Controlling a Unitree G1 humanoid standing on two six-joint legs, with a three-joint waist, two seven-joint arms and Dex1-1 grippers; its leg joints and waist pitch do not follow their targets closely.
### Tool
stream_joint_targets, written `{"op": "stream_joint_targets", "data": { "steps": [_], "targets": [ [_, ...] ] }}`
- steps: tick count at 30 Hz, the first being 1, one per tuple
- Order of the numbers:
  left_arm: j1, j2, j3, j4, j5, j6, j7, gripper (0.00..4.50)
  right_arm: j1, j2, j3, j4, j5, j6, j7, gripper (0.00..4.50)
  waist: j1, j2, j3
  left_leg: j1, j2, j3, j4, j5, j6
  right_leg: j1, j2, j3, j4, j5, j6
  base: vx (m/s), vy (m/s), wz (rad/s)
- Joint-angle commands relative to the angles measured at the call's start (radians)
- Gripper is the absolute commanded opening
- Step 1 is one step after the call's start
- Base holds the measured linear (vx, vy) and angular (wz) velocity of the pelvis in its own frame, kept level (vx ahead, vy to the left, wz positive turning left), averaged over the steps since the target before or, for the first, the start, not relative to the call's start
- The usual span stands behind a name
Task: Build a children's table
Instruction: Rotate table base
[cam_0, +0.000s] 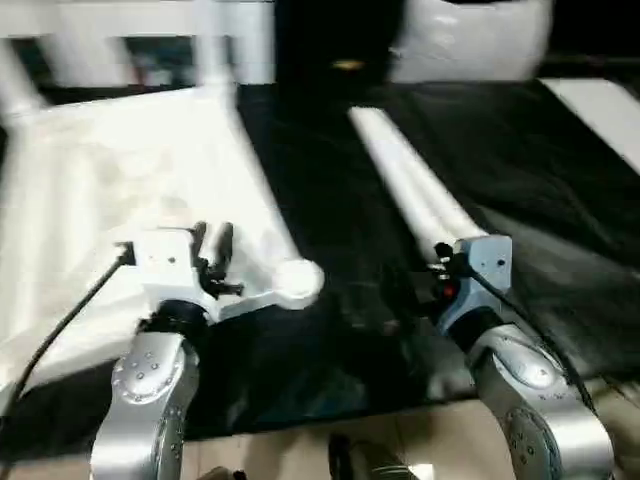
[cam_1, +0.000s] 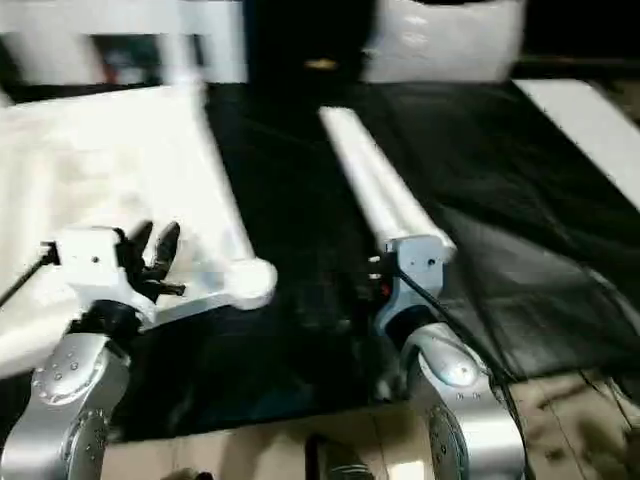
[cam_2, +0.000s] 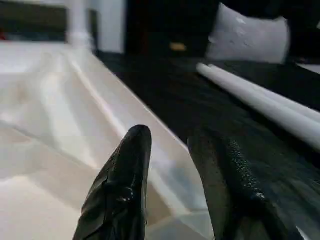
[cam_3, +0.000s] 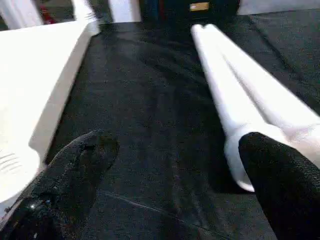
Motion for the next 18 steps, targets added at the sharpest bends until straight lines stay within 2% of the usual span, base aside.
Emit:
{"op": "stream_joint_targets", "data": {
  "steps": [1, 2, 3, 4, 5, 6, 7, 8, 9, 10, 11, 12, 13, 14, 15, 16, 17, 18],
  "targets": [
    [0.016, 0.019, -0.028, -0.018, 0.034, 0.008, 0.000, 1.90, 0.010, 0.001, -0.004, -0.003, -0.002, 0.001, -0.017, 4.50, -0.003, 0.013, -0.077, 0.078, -0.028, -0.016, -0.047, -0.201, 0.142, -0.024, 0.031, -0.027, -0.100, -0.420, 0.069, 0.012, 0.008, -0.24],
    [0.017, 0.022, -0.031, -0.018, 0.033, 0.004, -0.004, 1.90, 0.009, 0.001, -0.006, -0.002, -0.002, 0.000, -0.018, 4.50, -0.002, 0.011, -0.077, 0.077, -0.029, -0.012, -0.047, -0.195, 0.147, -0.023, 0.030, -0.027, -0.099, -0.403, 0.062, 0.031, 0.003, -0.32],
    [0.018, 0.027, -0.035, -0.017, 0.026, 0.000, -0.009, 1.90, 0.009, 0.001, -0.006, -0.001, -0.001, -0.002, -0.019, 4.50, -0.001, 0.008, -0.079, 0.077, -0.039, -0.004, -0.040, -0.204, 0.150, -0.022, 0.032, -0.021, -0.102, -0.398, 0.050, 0.042, 0.002, -0.21],
    [0.018, 0.027, -0.035, -0.017, 0.025, 0.000, -0.010, 1.90, 0.009, 0.001, -0.006, -0.001, -0.001, -0.003, -0.019, 4.50, 0.002, 0.009, -0.082, 0.078, -0.052, -0.002, -0.036, -0.225, 0.147, -0.017, 0.036, -0.008, -0.106, -0.407, 0.045, 0.000, 0.000, 0.00],
    [0.019, 0.025, -0.029, -0.017, 0.021, 0.005, -0.004, 1.90, 0.002, 0.001, -0.012, -0.004, -0.007, 0.001, -0.030, 4.50, 0.002, 0.013, -0.081, 0.077, -0.054, -0.005, -0.039, -0.223, 0.148, -0.014, 0.039, -0.005, -0.105, -0.399, 0.043, 0.000, 0.000, 0.00],
    [0.019, 0.025, -0.025, -0.015, 0.025, 0.003, 0.004, 1.90, -0.003, -0.001, -0.014, -0.005, -0.015, -0.003, -0.037, 4.50, 0.000, 0.019, -0.084, 0.088, -0.033, -0.011, -0.049, -0.177, 0.166, -0.022, 0.047, -0.021, -0.093, -0.354, 0.031, 0.000, 0.000, 0.00],
    [0.018, 0.028, -0.023, -0.014, 0.030, 0.001, 0.008, 1.90, -0.008, 0.000, -0.016, -0.008, -0.017, 0.008, -0.044, 4.50, -0.006, 0.027, -0.076, 0.098, 0.008, -0.026, -0.074, -0.112, 0.187, -0.038, 0.042, -0.065, -0.074, -0.302, 0.000, 0.000, 0.000, 0.00],
    [0.018, 0.028, -0.023, -0.014, 0.030, 0.001, 0.008, 1.90, -0.008, 0.000, -0.016, -0.008, -0.017, 0.008, -0.044, 4.50, -0.009, 0.033, -0.078, 0.107, 0.035, -0.028, -0.083, -0.070, 0.197, -0.045, 0.032, -0.083, -0.062, -0.279, -0.023, 0.073, -0.035, -0.13],
    [0.018, 0.030, -0.018, -0.019, 0.028, 0.006, 0.011, 1.90, -0.010, -0.003, -0.015, -0.013, -0.014, 0.031, -0.044, 4.50, -0.016, 0.019, -0.076, 0.062, 0.036, -0.059, -0.101, -0.016, 0.261, 0.020, -0.025, -0.105, -0.049, -0.212, -0.110, 0.000, 0.000, 0.00],
    [0.022, 0.027, -0.011, -0.033, 0.009, 0.010, 0.004, 1.90, -0.006, -0.007, -0.009, -0.020, -0.007, 0.045, -0.037, 4.50, -0.019, 0.026, -0.080, 0.073, 0.022, -0.056, -0.095, 0.004, 0.279, 0.026, -0.036, -0.110, -0.046, -0.174, -0.172, 0.064, -0.052, 0.16],
    [0.026, 0.027, -0.008, -0.042, 0.005, 0.016, 0.004, 1.90, -0.002, -0.009, -0.006, -0.023, -0.005, 0.044, -0.033, 4.50, -0.027, 0.022, -0.081, 0.068, 0.002, -0.052, -0.089, 0.013, 0.303, 0.036, -0.036, -0.115, -0.055, -0.142, -0.233, 0.079, -0.039, 0.31],
    [0.029, 0.028, -0.008, -0.046, 0.003, 0.019, 0.004, 1.90, 0.000, -0.010, -0.004, -0.025, -0.004, 0.042, -0.033, 4.50, -0.036, 0.011, -0.084, 0.039, -0.063, -0.043, -0.068, -0.027, 0.312, 0.082, -0.035, -0.098, -0.087, -0.113, -0.307, 0.079, -0.039, 0.31],
    [0.042, 0.026, -0.006, -0.057, -0.027, 0.026, -0.013, 1.90, 0.006, -0.012, 0.001, -0.026, -0.003, 0.041, -0.030, 4.50, -0.038, -0.003, -0.091, 0.006, -0.104, -0.052, -0.059, -0.049, 0.288, 0.129, -0.041, -0.073, -0.108, -0.117, -0.333, 0.089, -0.067, 0.22],
    [0.057, 0.025, -0.005, -0.072, -0.067, 0.015, -0.044, 1.90, 0.011, -0.015, 0.007, -0.024, -0.002, 0.037, -0.027, 4.50, -0.032, 0.009, -0.090, -0.024, -0.110, -0.080, -0.071, 0.014, 0.265, 0.165, -0.053, -0.073, -0.121, -0.170, -0.265, 0.086, -0.089, 0.13],
    [0.061, 0.024, -0.006, -0.076, -0.077, 0.011, -0.052, 1.90, 0.012, -0.016, 0.009, -0.023, -0.002, 0.035, -0.026, 4.50, -0.029, 0.011, -0.092, -0.031, -0.104, -0.096, -0.080, 0.078, 0.260, 0.175, -0.060, -0.074, -0.121, -0.185, -0.208, 0.086, -0.089, 0.13],
    [0.078, 0.018, -0.001, -0.098, -0.114, 0.008, -0.072, 1.90, 0.013, -0.021, 0.019, -0.017, -0.002, 0.031, -0.019, 4.50, -0.017, 0.030, -0.092, -0.007, -0.058, -0.124, -0.094, 0.227, 0.275, 0.155, -0.075, -0.087, -0.107, -0.184, -0.116, 0.070, -0.077, 0.16],
    [0.084, 0.014, 0.002, -0.106, -0.121, 0.019, -0.066, 1.90, 0.013, -0.023, 0.023, -0.014, -0.002, 0.032, -0.017, 4.50, -0.017, 0.028, -0.096, 0.014, -0.036, -0.132, -0.093, 0.285, 0.286, 0.139, -0.091, -0.090, -0.095, -0.174, -0.090, 0.054, -0.074, 0.18],
    [0.086, 0.027, -0.005, -0.110, -0.111, 0.019, -0.073, 1.90, 0.011, -0.030, 0.031, -0.011, -0.002, 0.027, -0.006, 4.50, -0.017, 0.020, -0.091, 0.018, -0.023, -0.137, -0.097, 0.334, 0.280, 0.137, -0.112, -0.089, -0.082, -0.172, -0.080, 0.054, -0.074, 0.18]
  ]
}}
